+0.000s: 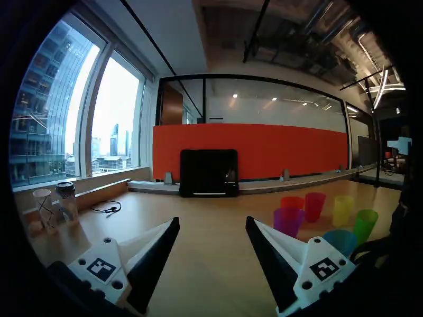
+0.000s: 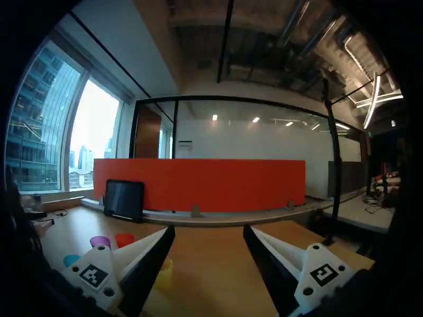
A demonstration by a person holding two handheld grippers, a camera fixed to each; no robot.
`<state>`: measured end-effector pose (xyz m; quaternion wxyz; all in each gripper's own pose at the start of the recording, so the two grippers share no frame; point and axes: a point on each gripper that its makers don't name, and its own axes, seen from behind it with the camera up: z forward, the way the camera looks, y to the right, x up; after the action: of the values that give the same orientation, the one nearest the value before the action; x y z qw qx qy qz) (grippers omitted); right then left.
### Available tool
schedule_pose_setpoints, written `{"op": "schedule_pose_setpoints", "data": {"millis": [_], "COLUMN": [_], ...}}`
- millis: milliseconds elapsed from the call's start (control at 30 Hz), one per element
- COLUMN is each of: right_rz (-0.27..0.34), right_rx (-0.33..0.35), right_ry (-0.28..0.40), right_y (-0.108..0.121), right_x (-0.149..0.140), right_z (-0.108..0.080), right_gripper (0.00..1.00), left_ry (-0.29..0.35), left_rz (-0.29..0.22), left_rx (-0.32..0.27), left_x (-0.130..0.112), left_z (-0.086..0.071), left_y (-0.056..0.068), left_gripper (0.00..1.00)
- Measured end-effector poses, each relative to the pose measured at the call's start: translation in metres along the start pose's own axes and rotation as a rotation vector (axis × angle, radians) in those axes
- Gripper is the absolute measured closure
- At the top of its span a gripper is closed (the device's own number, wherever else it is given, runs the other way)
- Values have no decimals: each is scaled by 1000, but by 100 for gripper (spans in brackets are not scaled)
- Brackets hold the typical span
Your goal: Pour water
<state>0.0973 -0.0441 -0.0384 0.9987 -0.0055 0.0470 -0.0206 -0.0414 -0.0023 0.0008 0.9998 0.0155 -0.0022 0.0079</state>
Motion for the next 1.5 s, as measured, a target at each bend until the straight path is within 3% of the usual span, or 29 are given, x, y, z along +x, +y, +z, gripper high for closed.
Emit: {"op": "schedule_pose_setpoints", "data": {"millis": [667, 1167, 1500], "right_rz": [-8, -33, -1], "right_rx": [-3, 19, 16], "right_ry": [8, -19, 2], "right_y": [11, 21, 19], "right_x": [-1, -38, -51], "right_z": [1, 8, 18], "right_gripper": [0, 0, 0], "left_ry": [-2, -2, -2], "left_rz": [1, 2, 2], "left_rx": [-2, -2, -2], "left_x": [0, 0, 0], "left_z": [0, 0, 0], "left_y": [0, -1, -1], "left_gripper": [3, 3, 3]}}
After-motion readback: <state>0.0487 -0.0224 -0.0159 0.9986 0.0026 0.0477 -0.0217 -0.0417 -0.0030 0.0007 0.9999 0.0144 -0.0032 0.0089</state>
